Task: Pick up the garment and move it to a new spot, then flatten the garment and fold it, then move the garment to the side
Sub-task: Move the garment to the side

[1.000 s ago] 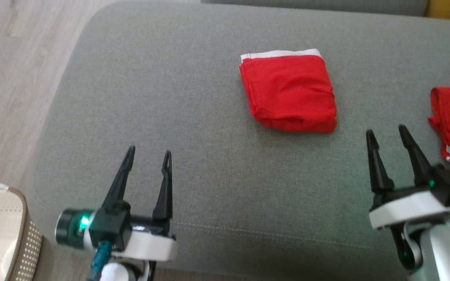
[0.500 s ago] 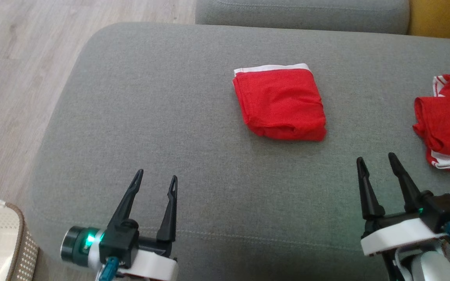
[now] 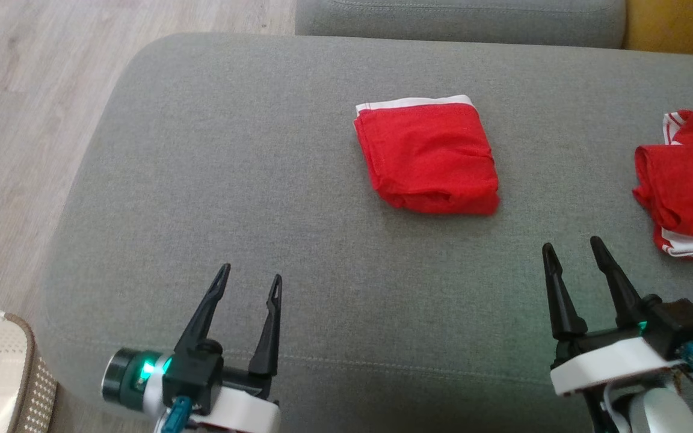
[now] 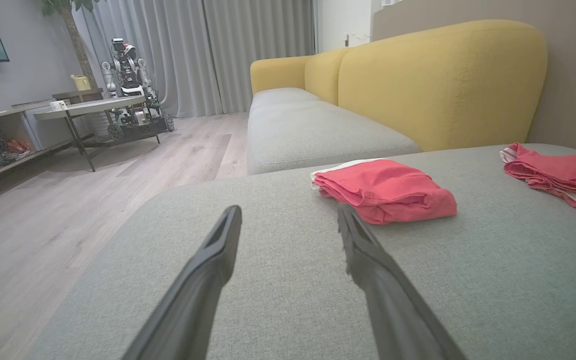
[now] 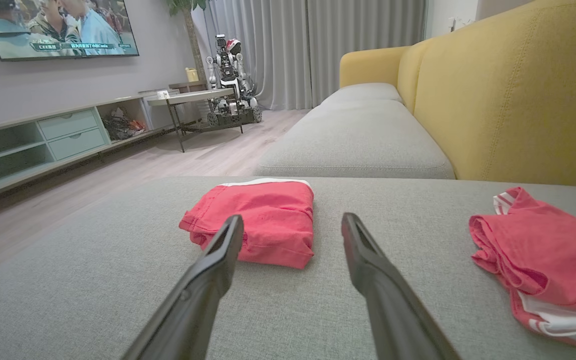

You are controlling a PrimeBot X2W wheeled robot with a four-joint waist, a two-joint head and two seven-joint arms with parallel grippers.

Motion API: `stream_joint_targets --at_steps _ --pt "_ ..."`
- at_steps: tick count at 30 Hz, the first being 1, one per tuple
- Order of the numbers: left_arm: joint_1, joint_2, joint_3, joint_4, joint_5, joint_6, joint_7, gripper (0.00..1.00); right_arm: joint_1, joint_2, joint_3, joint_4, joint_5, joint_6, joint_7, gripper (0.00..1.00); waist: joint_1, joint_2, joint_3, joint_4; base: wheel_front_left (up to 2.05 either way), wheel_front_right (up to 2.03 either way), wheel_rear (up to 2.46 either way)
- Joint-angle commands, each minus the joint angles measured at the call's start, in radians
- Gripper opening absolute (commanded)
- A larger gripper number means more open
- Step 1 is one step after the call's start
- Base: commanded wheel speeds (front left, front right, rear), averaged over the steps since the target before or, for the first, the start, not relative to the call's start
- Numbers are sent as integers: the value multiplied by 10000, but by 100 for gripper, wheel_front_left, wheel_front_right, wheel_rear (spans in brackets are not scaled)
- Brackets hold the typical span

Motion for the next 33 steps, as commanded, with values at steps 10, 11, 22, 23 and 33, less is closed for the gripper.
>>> stream_joint_targets --at_steps 10,11,22,23,33 --pt "-995 -50 82 -442 27 44 -51 100 -1647 0 572 1112 957 -2 -91 100 0 0 808 300 0 0 0" --pt "-1092 -74 33 -482 23 29 -51 100 -2057 0 538 1340 1117 -2 -91 100 0 0 985 369 0 0 0" --pt "-2012 -342 -538 -534 -83 -174 -51 100 -5967 -1043 1226 4960 3570 -2 1174 100 0 0 2270 1060 0 0 0" --pt "-2085 -363 -589 -532 -91 -181 -51 100 -6252 -1232 1319 5190 3804 -2 1414 100 0 0 2358 1115 0 0 0" --pt "-2459 -479 -862 -415 -172 -153 -51 100 -7440 -2087 2071 6147 6315 -2 3755 84 0 0 2828 1379 0 0 0"
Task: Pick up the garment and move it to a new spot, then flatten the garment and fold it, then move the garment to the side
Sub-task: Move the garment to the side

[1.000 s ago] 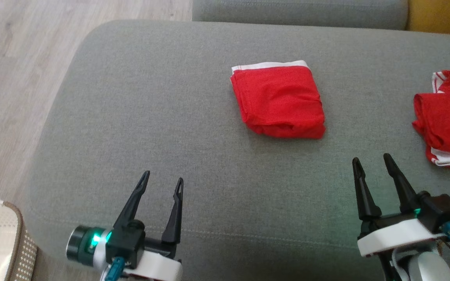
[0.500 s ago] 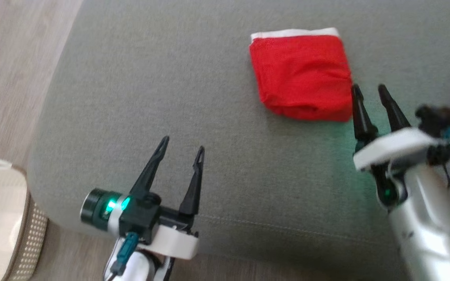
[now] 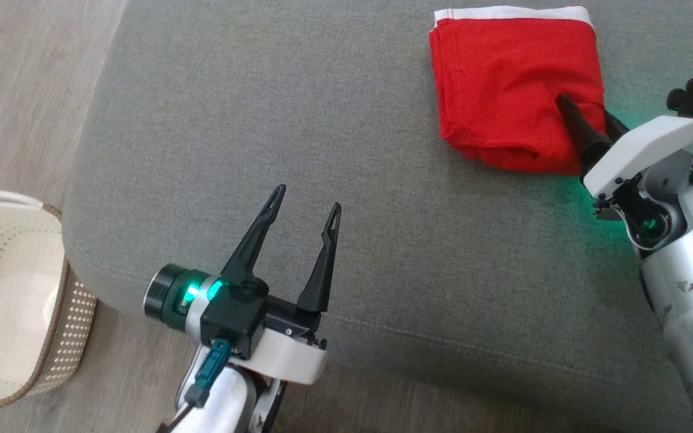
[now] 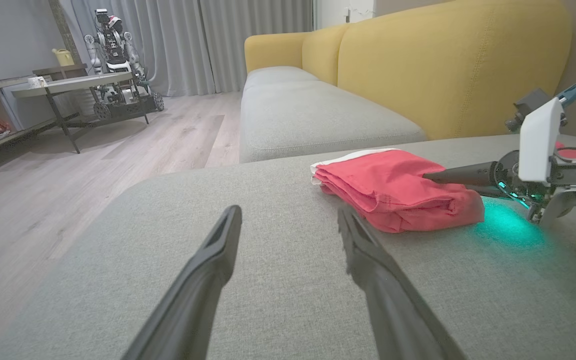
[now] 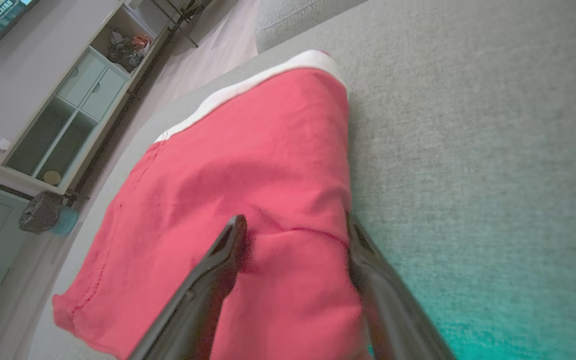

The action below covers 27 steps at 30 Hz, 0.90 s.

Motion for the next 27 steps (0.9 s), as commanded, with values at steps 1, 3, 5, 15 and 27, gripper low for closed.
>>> stream_joint_targets --at_steps 1,3,5,15,27 --pt "-277 -24 265 -256 -40 43 -51 100 -125 -71 210 -382 328 -2 66 49 -1 0 41 -7 0 0 0" --pt "-308 -32 295 -238 -46 56 -51 100 -73 -182 388 -548 713 -2 83 0 -1 0 70 -44 0 0 0" --pt "-339 -37 334 -219 -38 57 -51 100 0 -332 594 -787 984 -2 -78 0 -1 0 76 -134 0 0 0" --pt "-415 157 505 -399 136 -12 -51 100 150 -1596 1157 -1384 879 -2 -958 0 -1 0 235 -1328 0 0 0" --pt "-711 685 653 -631 211 6 -51 100 802 -2955 292 -3042 697 -2 -731 0 -1 0 678 -3074 0 0 0"
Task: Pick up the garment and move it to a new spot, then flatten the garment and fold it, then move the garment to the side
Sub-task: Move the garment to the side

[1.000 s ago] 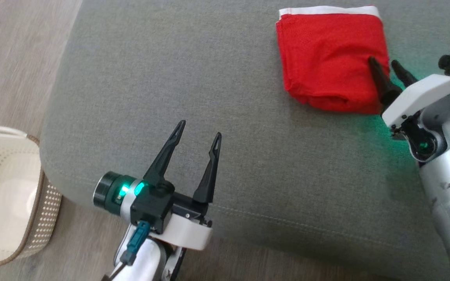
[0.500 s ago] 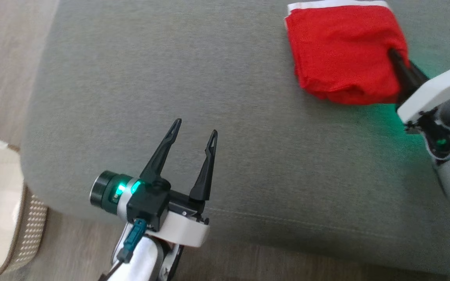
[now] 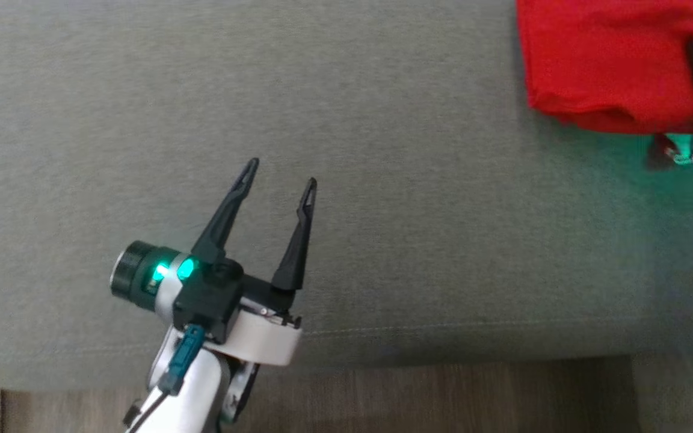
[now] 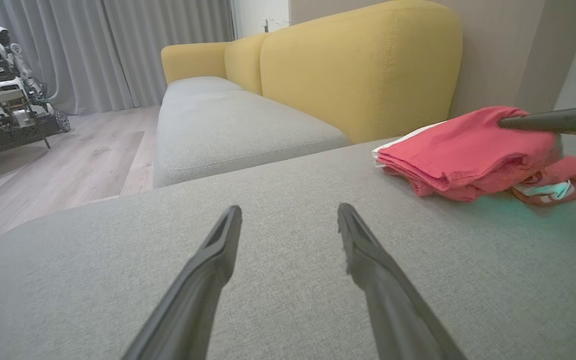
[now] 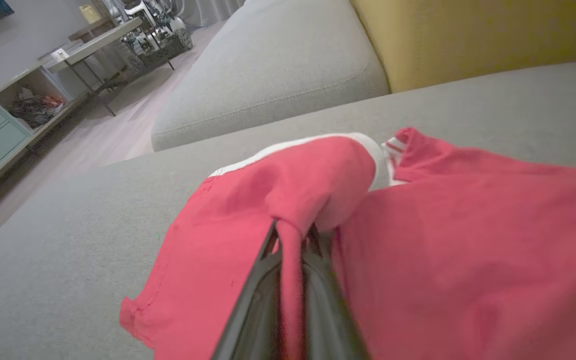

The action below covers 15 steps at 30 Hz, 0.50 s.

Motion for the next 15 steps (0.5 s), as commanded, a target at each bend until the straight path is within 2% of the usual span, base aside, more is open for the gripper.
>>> stream_joint_targets --at_steps 1,8,13,14,15 --pt "-246 188 353 -384 38 5 -51 100 249 -329 -214 -506 -71 -2 65 0 0 0 173 -375 0 0 0" --pt "-234 304 434 -411 -25 21 -51 100 870 -701 -1381 -1408 -482 -2 493 0 0 0 439 -770 0 0 0" --pt "-333 426 419 -512 5 -34 -51 100 1248 -840 -2521 -1992 -1809 -2 832 2 0 0 754 -885 0 0 0" --pt "-363 446 423 -532 1 -45 -51 100 1310 -721 -2703 -2116 -1955 -2 1019 0 0 0 812 -888 0 0 0" --pt "-397 466 431 -554 -4 -55 -51 100 1346 -619 -2913 -2277 -2223 -2 1120 4 0 0 873 -889 0 0 0"
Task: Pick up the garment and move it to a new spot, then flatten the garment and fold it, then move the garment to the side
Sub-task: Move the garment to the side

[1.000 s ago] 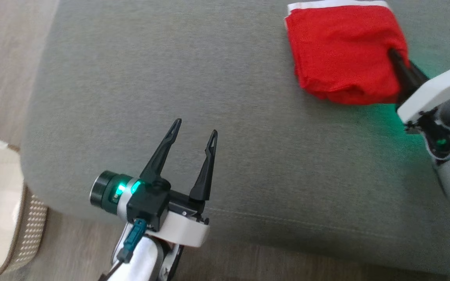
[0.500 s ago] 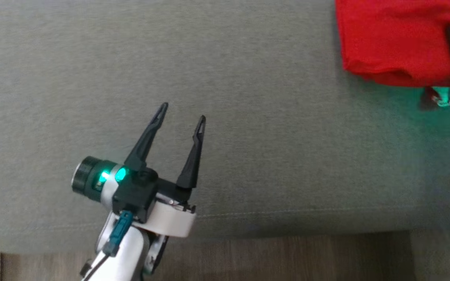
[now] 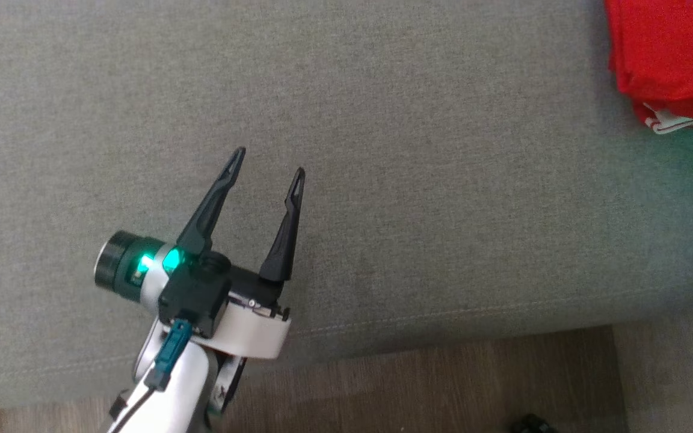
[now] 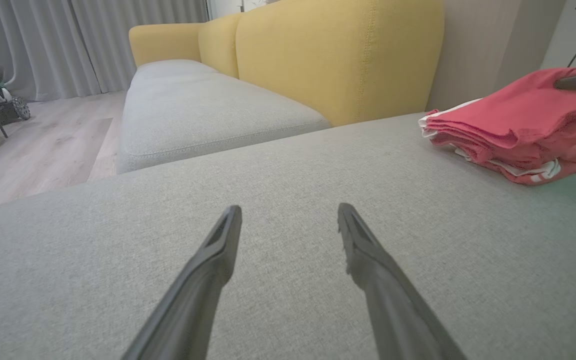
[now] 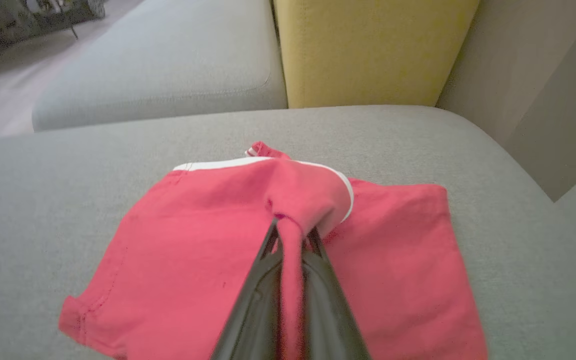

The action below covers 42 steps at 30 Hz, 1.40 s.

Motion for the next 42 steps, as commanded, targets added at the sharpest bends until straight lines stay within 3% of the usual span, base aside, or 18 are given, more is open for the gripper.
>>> stream_joint_targets --at_steps 1,2,6,7,8,14,19,25,31,36,42 --pt "-396 141 316 -416 0 -74 -51 100 249 -116 -453 -693 -1062 -2 184 0 -1 0 193 17 0 0 0" --pt "-432 151 315 -429 -2 -86 -51 100 265 -7 -713 -834 -1555 -2 238 0 -1 0 244 33 0 0 0" --pt "-508 195 323 -459 -20 -121 -51 100 290 613 -1557 -1528 -3399 -2 471 27 -1 0 358 71 0 0 0" --pt "-513 205 328 -456 -29 -128 -51 100 295 781 -1744 -1701 -3810 -2 540 44 -1 0 371 75 0 0 0" --pt "-518 212 336 -449 -45 -139 -51 100 289 957 -1918 -1878 -4187 -2 569 100 -1 0 374 79 0 0 0" --pt "-525 190 354 -396 -97 -214 -51 100 481 1641 -2531 -2685 -6236 -2 849 100 -1 0 196 115 0 0 0" --pt "-436 130 350 -324 -73 -173 -51 100 684 2240 -2667 -3396 -7550 -2 330 100 -1 0 -256 234 0 0 0" --pt "-45 -208 685 -128 -424 64 -51 100 1294 3376 -1480 -3503 -6815 -2 -1577 100 -1 0 -1133 538 0 0 0" --pt "605 -744 1720 172 -1428 59 -51 100 2173 4093 -3 -2099 -5981 -2 -3840 100 -1 0 -2124 976 0 0 0" --pt "987 -905 2339 265 -1757 -12 -51 100 2514 4431 748 -1418 -5497 -2 -4188 100 -1 0 -2777 1303 0 0 0" --pt "1664 -965 2622 32 -1627 -366 -51 100 3750 4976 674 -2841 -5239 -2 -4201 100 -1 0 -3718 1784 0 0 0"
